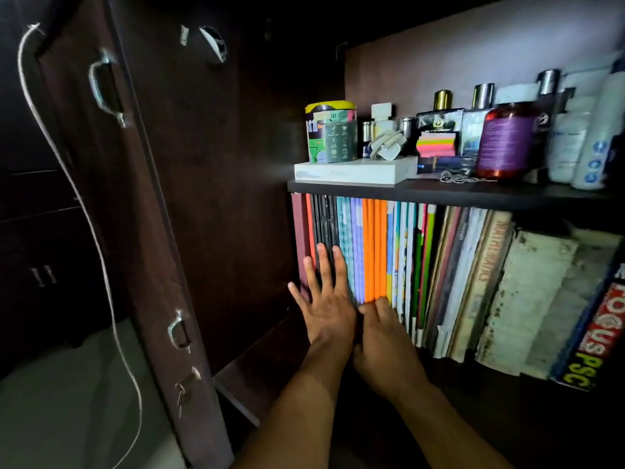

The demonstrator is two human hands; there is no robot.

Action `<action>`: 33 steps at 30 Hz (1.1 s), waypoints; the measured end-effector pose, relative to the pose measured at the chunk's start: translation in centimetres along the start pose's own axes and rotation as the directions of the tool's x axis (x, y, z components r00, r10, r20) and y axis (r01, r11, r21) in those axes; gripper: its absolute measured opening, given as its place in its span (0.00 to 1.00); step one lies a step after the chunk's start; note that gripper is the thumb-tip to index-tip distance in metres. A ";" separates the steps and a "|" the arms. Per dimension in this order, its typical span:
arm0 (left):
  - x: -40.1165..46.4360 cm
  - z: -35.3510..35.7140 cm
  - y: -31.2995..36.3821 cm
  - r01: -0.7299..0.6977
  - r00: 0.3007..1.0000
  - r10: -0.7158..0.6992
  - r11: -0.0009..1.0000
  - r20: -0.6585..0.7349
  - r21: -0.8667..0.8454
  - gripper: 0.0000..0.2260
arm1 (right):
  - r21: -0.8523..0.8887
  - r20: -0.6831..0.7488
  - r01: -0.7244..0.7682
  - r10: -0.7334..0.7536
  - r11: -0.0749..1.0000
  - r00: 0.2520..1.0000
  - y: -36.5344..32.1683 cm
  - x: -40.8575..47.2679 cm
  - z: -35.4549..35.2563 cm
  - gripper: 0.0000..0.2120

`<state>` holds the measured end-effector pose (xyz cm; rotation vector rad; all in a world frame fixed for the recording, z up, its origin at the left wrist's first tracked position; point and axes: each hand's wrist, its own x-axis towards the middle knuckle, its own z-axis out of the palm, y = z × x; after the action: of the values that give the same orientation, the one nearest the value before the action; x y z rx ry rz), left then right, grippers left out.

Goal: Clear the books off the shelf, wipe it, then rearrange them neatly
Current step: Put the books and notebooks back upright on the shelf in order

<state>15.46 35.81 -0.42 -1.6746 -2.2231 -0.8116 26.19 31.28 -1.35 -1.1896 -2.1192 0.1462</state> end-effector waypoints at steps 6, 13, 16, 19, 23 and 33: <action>-0.4 -0.2 0.0 -0.042 0.996 0.033 0.994 -0.088 -0.103 0.49 | 0.166 -0.002 0.003 -0.003 0.986 1.000 1.0 0.5 -0.1 0.23; -0.3 -1.2 0.4 -0.148 0.983 0.080 0.883 -0.168 -0.445 0.50 | 0.244 0.118 0.035 -0.066 0.969 0.991 1.5 0.3 -0.8 0.33; 0.1 -0.8 0.1 -0.178 0.981 0.117 0.869 -0.157 -0.462 0.51 | 0.241 0.146 0.030 -0.067 0.970 0.987 1.4 0.3 -1.0 0.34; 0.3 -1.4 0.2 -0.161 0.976 0.076 0.883 -0.205 -0.441 0.49 | 0.204 0.155 0.038 -0.070 0.978 0.985 1.4 0.3 -0.9 0.32; 0.0 -2.8 0.8 -0.154 0.968 0.035 0.863 -0.248 -0.481 0.42 | 0.148 0.106 0.021 -0.037 0.989 0.994 1.0 0.2 -0.9 0.28; 0.7 -2.6 0.4 -0.110 0.978 0.062 0.966 -0.201 -0.234 0.45 | 0.131 -0.059 -0.161 0.169 0.978 0.984 -0.8 0.4 -1.8 0.20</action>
<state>15.27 34.99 2.21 -1.7010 -1.9714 -1.2116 26.60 30.74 0.51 -1.2762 -1.9208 0.3044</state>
